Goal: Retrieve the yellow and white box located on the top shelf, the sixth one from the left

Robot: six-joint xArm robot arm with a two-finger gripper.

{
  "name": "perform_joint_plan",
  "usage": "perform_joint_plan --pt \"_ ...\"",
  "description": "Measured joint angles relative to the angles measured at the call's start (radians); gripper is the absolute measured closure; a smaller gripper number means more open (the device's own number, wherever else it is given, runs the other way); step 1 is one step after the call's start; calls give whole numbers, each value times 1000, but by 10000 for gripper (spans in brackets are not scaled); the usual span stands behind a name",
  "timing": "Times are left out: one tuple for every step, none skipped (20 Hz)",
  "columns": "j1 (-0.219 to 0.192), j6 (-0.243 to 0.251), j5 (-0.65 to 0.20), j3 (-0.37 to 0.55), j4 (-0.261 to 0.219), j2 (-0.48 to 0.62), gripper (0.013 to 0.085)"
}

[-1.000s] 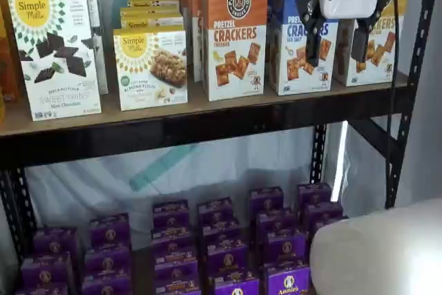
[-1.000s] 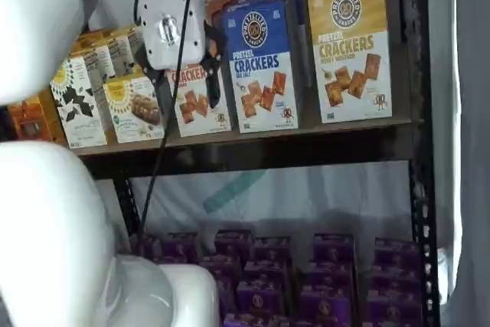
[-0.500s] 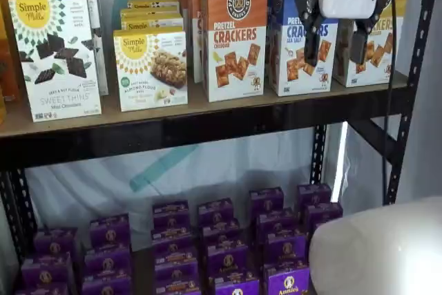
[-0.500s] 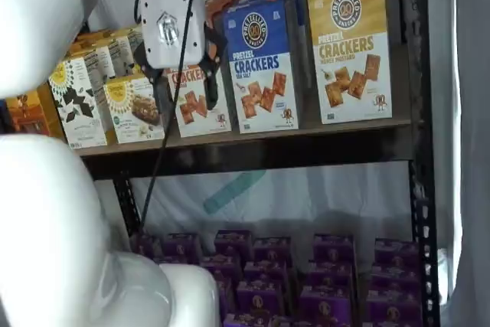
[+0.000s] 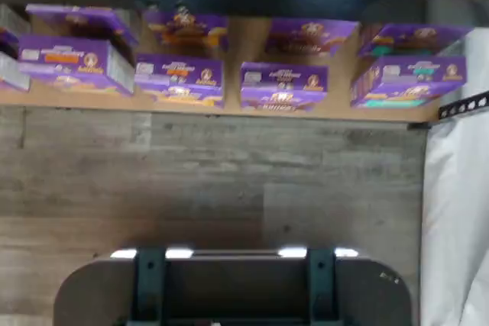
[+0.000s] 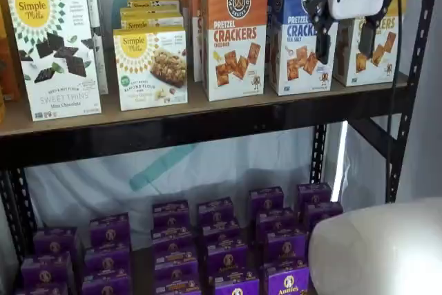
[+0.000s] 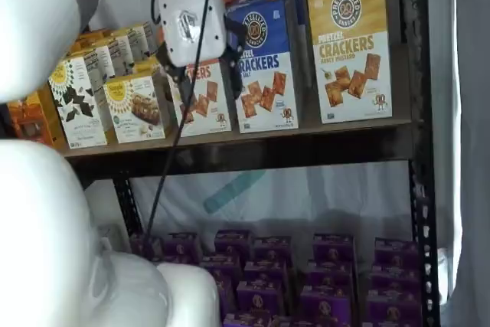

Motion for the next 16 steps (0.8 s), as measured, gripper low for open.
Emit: perform_joint_plan --pt "-21 -20 -21 5 -2 2 130" --pt "-38 -37 -40 8 -4 5 130" --pt "-53 -52 -57 10 -6 7 130" --pt "-71 -69 -75 11 -8 12 130" --pt "-87 -83 -88 10 -7 17 130" --pt "-105 -100 -101 9 -3 24 130" --pt "-129 -122 -118 6 1 34 130" --pt "-143 -135 -128 3 2 42 130" --pt "-158 -150 -139 -1 4 51 130" --pt "-172 -162 -148 -5 5 59 130" --pt "-187 -176 -158 -8 8 67 130" --pt "-201 -189 -168 -12 11 74 130" --pt "-215 -202 -177 -17 14 82 130" --pt "-235 -221 -193 -24 16 95 130" --pt "-254 -238 -208 -31 17 107 130" --pt "-266 -250 -220 -36 16 117 130"
